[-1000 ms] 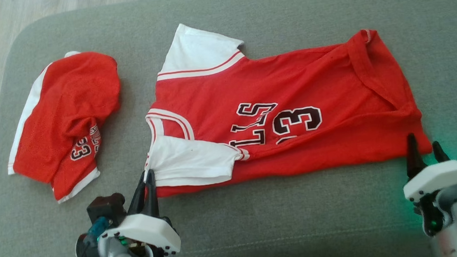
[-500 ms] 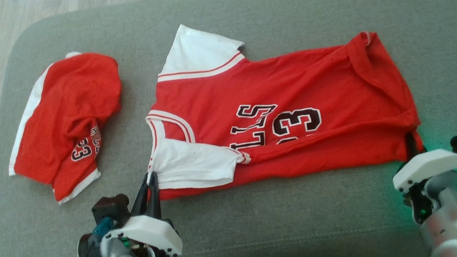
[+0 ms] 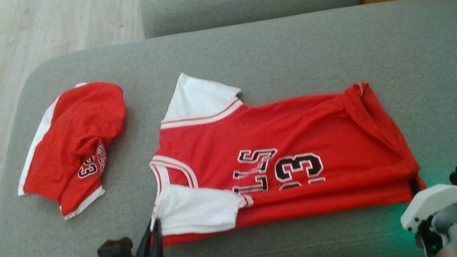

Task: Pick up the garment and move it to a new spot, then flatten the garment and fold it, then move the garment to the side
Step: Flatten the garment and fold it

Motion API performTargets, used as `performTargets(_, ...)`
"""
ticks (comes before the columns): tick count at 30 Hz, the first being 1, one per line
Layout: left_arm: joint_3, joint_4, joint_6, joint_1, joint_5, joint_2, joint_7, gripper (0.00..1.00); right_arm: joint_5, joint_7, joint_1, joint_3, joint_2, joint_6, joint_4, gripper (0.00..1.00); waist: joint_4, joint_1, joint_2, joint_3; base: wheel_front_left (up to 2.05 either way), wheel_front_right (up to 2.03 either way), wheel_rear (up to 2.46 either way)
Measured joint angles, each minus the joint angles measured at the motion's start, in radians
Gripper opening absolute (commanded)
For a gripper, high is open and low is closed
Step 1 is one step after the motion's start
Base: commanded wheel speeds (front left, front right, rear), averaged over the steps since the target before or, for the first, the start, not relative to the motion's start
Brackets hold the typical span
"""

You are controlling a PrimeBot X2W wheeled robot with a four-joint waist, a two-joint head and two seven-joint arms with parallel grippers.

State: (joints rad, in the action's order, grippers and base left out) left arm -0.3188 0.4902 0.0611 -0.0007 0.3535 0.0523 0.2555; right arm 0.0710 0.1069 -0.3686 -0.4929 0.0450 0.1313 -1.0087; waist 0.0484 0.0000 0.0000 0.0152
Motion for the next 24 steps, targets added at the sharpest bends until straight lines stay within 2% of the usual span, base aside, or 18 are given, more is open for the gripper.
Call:
performTargets(4, -0.007, 0.011, -0.01, 0.032, 0.001, 0.001, -0.011, 0.0, 0.0, -0.056, 0.046, -0.011, -0.005, 0.0, 0.054, 0.0, 0.001, 0.0, 0.0, -0.016, 0.0, 0.0, 0.0)
performTargets(5, -0.014, 0.018, -0.01, 0.034, 0.001, 0.001, -0.017, 0.0, -0.002, -0.065, 0.06, -0.019, -0.007, 0.0, 0.071, 0.85, 0.003, 0.0, 0.0, -0.018, 0.0, 0.0, 0.0)
performTargets(6, -0.018, 0.021, -0.01, 0.037, 0.001, 0.001, -0.017, 0.05, 0.001, -0.073, 0.07, -0.026, -0.007, 0.001, 0.084, 1.0, 0.005, 0.0, 0.0, -0.019, 0.0, 0.0, 0.0)
performTargets(7, -0.019, 0.02, -0.01, 0.038, 0.001, 0.0, -0.017, 0.96, 0.002, -0.075, 0.079, -0.026, -0.007, 0.001, 0.097, 1.0, 0.007, 0.0, 0.0, -0.019, 0.0, 0.0, 0.0)
performTargets(8, -0.019, 0.02, -0.009, 0.037, 0.001, 0.001, -0.016, 1.0, 0.006, -0.077, 0.088, -0.027, -0.007, 0.0, 0.113, 1.0, 0.01, 0.0, 0.0, -0.02, 0.0, 0.0, 0.0)
performTargets(14, -0.013, -0.019, -0.008, 0.036, 0.001, 0.004, -0.014, 1.0, 0.016, -0.07, 0.13, -0.003, -0.007, 0.0, 0.27, 1.0, 0.023, 0.0, 0.0, -0.02, 0.0, 0.0, 0.0)
performTargets(21, 0.038, -0.145, 0.01, 0.02, -0.021, 0.003, -0.006, 1.0, 0.092, -0.046, 0.162, 0.194, -0.007, 0.0, 0.546, 1.0, 0.024, 0.0, 0.0, 0.003, 0.0, 0.0, 0.0)
performTargets(24, 0.042, -0.155, 0.01, 0.002, -0.025, 0.003, -0.006, 1.0, 0.091, -0.047, 0.175, 0.226, -0.007, 0.0, 0.6, 1.0, 0.021, 0.0, 0.0, 0.019, 0.0, 0.0, 0.0)
